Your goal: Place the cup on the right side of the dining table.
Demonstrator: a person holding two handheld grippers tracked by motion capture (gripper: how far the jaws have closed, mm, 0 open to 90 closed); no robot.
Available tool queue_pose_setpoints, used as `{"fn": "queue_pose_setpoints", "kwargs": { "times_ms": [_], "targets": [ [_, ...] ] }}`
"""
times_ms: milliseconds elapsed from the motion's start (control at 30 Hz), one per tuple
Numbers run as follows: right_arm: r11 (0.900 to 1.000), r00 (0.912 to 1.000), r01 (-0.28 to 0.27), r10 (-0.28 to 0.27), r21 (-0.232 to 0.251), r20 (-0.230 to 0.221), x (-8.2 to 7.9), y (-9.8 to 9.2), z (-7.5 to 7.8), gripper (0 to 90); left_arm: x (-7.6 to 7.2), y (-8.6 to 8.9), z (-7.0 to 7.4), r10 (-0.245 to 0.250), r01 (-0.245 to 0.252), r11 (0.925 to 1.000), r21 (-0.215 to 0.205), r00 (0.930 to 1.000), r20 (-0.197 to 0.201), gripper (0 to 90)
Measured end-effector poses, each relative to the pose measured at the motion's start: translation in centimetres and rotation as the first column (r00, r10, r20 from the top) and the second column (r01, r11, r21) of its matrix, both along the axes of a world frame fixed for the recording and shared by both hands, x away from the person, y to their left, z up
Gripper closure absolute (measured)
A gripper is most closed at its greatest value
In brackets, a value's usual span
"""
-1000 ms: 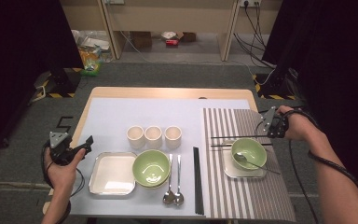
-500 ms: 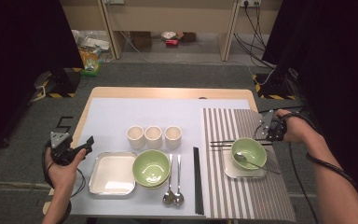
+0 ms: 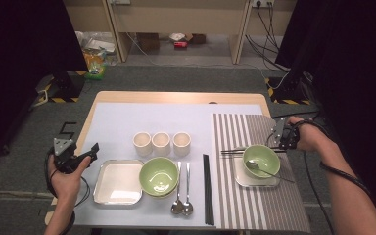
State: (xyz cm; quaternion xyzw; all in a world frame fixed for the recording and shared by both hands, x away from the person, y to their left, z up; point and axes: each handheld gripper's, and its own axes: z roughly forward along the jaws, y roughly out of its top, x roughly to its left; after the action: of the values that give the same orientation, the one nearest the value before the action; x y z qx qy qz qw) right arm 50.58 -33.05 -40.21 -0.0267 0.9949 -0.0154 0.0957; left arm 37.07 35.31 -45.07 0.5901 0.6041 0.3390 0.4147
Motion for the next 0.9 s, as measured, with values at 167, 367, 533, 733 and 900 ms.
{"fn": "queue_pose_setpoints", "kwargs": {
  "times_ms": [167, 367, 533, 733, 900],
  "targets": [
    [1.000, 1.0000, 0.002, -0.002, -0.008, -0.002, -0.03, -0.04, -0.22, 85.7, 0.02, -0.04, 0.00, -0.003, 0.003, 1.0000, 0.002, 1.0000, 0.001, 15.8],
    [1.000, 0.9998, -0.014, 0.013, -0.017, -0.013, 0.09, 0.02, -0.47, 85.7, 0.05, -0.08, -0.02, -0.003, 0.003, 1.0000, 0.003, 1.0000, 0.000, 15.8],
    [1.000, 0.9999, -0.003, 0.002, -0.025, -0.016, 0.10, 0.16, -0.61, 85.7, 0.04, -0.09, 0.00, -0.003, 0.003, 1.0000, 0.003, 1.0000, 0.000, 15.8],
    [0.999, 0.9996, -0.016, 0.015, -0.039, -0.022, 0.24, 0.29, -0.69, 85.6, 0.06, -0.08, 0.02, -0.002, 0.002, 1.0000, 0.003, 1.0000, 0.002, 15.8],
    [0.999, 0.9998, -0.004, 0.003, -0.049, -0.020, 0.19, 0.35, -0.76, 85.6, 0.08, -0.10, 0.00, -0.005, 0.005, 1.0000, 0.005, 1.0000, 0.000, 15.8]
  ]
}}
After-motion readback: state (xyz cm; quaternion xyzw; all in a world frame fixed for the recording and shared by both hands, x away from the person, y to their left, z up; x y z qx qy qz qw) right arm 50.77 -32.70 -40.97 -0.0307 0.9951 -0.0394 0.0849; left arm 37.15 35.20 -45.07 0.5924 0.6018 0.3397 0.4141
